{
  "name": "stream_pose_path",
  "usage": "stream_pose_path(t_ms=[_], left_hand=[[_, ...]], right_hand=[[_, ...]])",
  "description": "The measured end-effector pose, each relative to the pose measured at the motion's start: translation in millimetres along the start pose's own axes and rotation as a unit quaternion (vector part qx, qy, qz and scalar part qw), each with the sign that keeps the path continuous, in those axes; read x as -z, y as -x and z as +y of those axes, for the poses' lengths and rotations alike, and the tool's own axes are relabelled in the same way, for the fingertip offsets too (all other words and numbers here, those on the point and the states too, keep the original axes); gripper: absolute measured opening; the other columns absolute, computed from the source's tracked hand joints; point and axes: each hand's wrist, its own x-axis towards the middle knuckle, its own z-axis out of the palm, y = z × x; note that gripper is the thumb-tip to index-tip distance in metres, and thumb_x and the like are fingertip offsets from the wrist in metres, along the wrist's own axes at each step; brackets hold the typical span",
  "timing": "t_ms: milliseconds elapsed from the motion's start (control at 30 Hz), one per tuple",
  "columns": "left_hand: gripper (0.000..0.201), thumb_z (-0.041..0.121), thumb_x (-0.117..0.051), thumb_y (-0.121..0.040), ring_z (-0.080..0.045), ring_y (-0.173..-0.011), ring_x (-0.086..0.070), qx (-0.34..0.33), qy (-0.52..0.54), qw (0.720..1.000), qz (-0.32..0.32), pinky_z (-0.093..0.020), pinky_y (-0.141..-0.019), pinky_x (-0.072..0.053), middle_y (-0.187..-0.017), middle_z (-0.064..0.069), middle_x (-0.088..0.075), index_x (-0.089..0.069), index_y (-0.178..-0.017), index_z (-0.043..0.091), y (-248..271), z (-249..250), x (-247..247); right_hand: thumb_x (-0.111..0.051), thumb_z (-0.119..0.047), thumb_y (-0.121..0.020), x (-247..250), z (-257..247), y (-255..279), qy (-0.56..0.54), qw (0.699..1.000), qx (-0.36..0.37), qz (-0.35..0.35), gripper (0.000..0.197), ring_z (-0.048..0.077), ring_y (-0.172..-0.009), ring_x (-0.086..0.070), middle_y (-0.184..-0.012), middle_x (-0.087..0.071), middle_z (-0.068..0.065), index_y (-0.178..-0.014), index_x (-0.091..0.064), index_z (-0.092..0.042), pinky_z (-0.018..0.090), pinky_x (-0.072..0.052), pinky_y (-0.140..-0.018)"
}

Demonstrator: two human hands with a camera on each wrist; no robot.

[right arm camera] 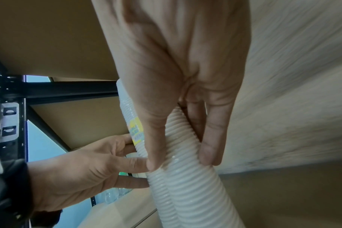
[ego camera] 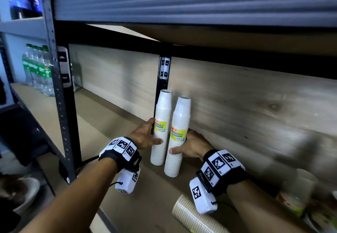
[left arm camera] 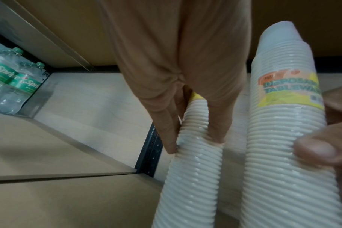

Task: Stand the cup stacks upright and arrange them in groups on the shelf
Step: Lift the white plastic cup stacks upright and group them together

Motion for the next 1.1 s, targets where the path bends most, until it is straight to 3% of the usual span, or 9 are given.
stream_pose_path(t_ms=[67,333,533,633,700,1000,1100], left_hand=[[0.072,0.012,-0.079,-0.078,-0.011,-0.112,-0.055,-0.004,-0.009,1.000,0.001,-0.027,-0.099,-0.044,-0.117,0.008,-0.057,-0.039,-0.138,0.015,-0.9,-0.1,0.8],[0.067,0.008,-0.075,-0.081,-0.010,-0.107,-0.054,-0.010,0.011,1.000,0.002,-0.018,-0.088,-0.041,-0.113,0.007,-0.058,-0.038,-0.137,0.013,-2.3,-6.8,9.4],[0.062,0.009,-0.075,-0.082,-0.011,-0.108,-0.058,-0.032,0.038,0.999,-0.012,-0.015,-0.087,-0.049,-0.117,0.006,-0.060,-0.039,-0.132,0.015,-13.2,3.2,-9.0],[0.067,0.014,-0.077,-0.080,-0.014,-0.112,-0.061,-0.058,0.034,0.997,-0.028,-0.034,-0.097,-0.052,-0.122,0.002,-0.062,-0.038,-0.134,0.018,-25.7,17.7,-26.4],[0.069,0.014,-0.077,-0.080,-0.017,-0.112,-0.061,-0.070,0.036,0.996,-0.039,-0.040,-0.098,-0.052,-0.123,0.000,-0.061,-0.038,-0.136,0.018,-31.7,26.1,-37.2],[0.071,0.025,-0.076,-0.081,-0.012,-0.112,-0.059,-0.055,0.006,0.998,-0.032,-0.034,-0.098,-0.050,-0.126,0.007,-0.062,-0.036,-0.139,0.025,-28.8,17.1,-49.9],[0.070,0.023,-0.075,-0.082,-0.011,-0.113,-0.059,-0.063,0.017,0.997,-0.045,-0.031,-0.097,-0.049,-0.126,0.007,-0.061,-0.036,-0.140,0.023,-26.6,21.5,-52.1]], right_hand=[[-0.083,-0.048,-0.032,-1.6,2.4,-3.3,0.000,1.000,0.000,0.006,0.075,0.015,-0.092,-0.070,-0.100,-0.074,-0.010,-0.103,-0.065,-0.032,0.040,-0.060,-0.081],[-0.089,-0.038,-0.053,-5.5,-1.3,-15.2,0.043,0.999,0.007,0.023,0.061,0.015,-0.093,-0.069,-0.107,-0.073,-0.007,-0.108,-0.066,-0.025,0.035,-0.057,-0.085],[-0.091,-0.033,-0.050,18.8,15.0,-15.0,0.036,0.997,-0.041,0.054,0.064,0.018,-0.095,-0.069,-0.106,-0.072,-0.003,-0.108,-0.065,-0.021,0.039,-0.058,-0.086],[-0.090,-0.030,-0.048,31.6,26.2,-6.4,0.003,0.997,-0.051,0.061,0.059,0.016,-0.089,-0.071,-0.099,-0.074,-0.004,-0.102,-0.067,-0.021,0.041,-0.060,-0.081],[-0.087,-0.033,-0.044,36.0,32.7,-2.8,-0.009,0.997,-0.045,0.066,0.061,0.015,-0.088,-0.072,-0.097,-0.076,-0.005,-0.101,-0.069,-0.021,0.042,-0.060,-0.080],[-0.081,-0.045,-0.030,38.8,43.1,-3.8,-0.033,0.997,-0.035,0.054,0.075,0.013,-0.088,-0.072,-0.096,-0.076,-0.008,-0.101,-0.068,-0.024,0.040,-0.061,-0.079],[-0.085,-0.038,-0.039,42.4,41.0,1.6,-0.028,0.998,-0.034,0.050,0.066,0.014,-0.089,-0.071,-0.098,-0.075,-0.006,-0.102,-0.069,-0.024,0.041,-0.061,-0.080]])
